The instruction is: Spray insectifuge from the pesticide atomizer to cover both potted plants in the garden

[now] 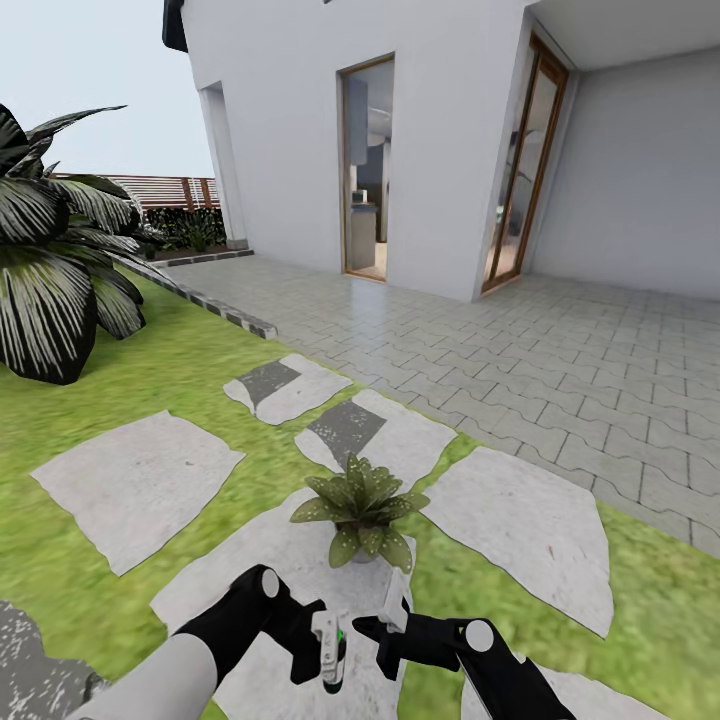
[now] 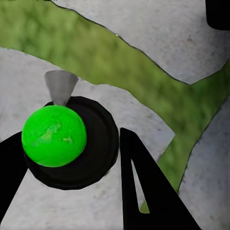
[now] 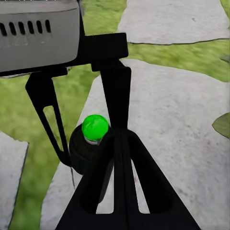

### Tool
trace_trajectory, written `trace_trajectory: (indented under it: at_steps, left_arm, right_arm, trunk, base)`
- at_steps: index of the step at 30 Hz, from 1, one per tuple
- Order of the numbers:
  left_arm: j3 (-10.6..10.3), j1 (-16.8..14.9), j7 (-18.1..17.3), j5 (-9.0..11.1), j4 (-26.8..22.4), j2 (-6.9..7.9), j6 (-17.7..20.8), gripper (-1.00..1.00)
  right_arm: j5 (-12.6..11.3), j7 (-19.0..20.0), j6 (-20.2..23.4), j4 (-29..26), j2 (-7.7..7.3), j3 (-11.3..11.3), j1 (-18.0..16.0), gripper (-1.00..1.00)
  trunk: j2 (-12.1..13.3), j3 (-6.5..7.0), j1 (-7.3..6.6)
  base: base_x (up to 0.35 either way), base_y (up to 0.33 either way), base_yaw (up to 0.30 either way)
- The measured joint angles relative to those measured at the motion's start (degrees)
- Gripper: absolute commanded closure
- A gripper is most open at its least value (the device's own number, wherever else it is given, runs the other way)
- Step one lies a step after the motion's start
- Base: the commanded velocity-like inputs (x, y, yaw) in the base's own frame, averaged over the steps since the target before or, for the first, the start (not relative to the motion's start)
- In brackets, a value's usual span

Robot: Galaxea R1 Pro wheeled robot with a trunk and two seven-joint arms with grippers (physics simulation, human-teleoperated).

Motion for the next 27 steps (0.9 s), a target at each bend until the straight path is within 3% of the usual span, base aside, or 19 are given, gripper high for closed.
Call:
trace_trajectory:
  at_steps: [5,27]
  left_arm:
    - [-0.1,-0.1,0.1,0.3,-0.1,-0.67,0.0,1.0]
    - [0.3,-0.4,0.0,1.1,-0.7,-0.77,-0.3,1.0]
  right_arm:
    - [0.0,0.0,0.0,0.0,0.0,0.0,0.0,1.0]
    - [0.1,0.0,0.0,0.1,0.0,0.0,0.0,1.0]
  trunk:
    - [0.0,0.0,0.0]
    - [0.0,0.0,0.0]
  base:
    - [0.0,0.0,0.0]
    - [0.0,0.0,0.0]
